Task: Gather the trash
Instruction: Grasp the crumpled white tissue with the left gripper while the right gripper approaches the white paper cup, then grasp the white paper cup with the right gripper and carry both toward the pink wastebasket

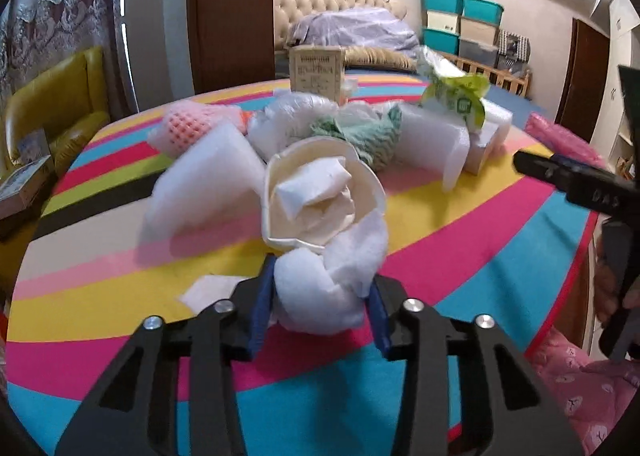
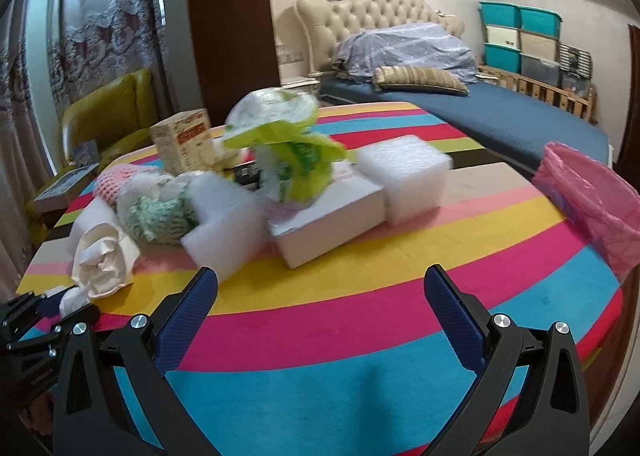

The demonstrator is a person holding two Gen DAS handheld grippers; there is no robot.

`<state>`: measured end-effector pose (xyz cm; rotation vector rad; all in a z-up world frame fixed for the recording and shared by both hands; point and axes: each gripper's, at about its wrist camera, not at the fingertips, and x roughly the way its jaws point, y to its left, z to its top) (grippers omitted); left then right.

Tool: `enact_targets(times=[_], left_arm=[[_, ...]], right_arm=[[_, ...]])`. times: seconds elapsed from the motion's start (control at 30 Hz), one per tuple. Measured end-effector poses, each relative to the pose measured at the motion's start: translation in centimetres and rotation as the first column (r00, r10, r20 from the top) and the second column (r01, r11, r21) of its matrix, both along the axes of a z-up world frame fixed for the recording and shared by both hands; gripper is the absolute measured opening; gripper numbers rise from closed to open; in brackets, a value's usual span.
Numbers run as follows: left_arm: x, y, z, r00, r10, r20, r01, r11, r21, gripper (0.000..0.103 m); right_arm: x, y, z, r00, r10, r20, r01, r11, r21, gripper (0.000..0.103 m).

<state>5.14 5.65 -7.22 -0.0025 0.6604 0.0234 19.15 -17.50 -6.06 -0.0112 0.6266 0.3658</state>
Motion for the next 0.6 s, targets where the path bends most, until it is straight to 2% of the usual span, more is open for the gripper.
enact_targets(times=[0.13,0.3,0.4,0.5,0.6], left_arm=[[-1.1,0.5,1.5,0.997,0.013,0.078,-0.019,0.997,0.075,0.034],[-3.1,3.8,4.0,0.98,0.11,0.163,-0.128,0.986,0.109,0.034],[-4.2,6.2,5.2,0.965,0.179,0.193,-0.202,0.973,0.108,0.034],[-5.5,8.5,5.7,0.946,0.239,0.218,-0.26,0.963,0.076,0.034],[-6.1,9.8,5.6,0.939,0.261,0.223,-0.276,0.96,0.039,0.034]], right_arm=[[-0.8,2.7,0.2,0.994,0.106,0.0,-0.106,0.994,0.001,0.093],[-2.0,6.9,0.9,0.973,0.233,0.0,-0.233,0.972,0.007,0.088],[-2.4,10.0,1.1,0.953,0.302,-0.034,-0.302,0.953,0.017,0.088],[-2.7,12.8,0.9,0.938,0.342,-0.053,-0.343,0.939,-0.009,0.088],[-2.2,15.7,0.4,0.94,0.333,-0.076,-0.338,0.939,-0.066,0.092]])
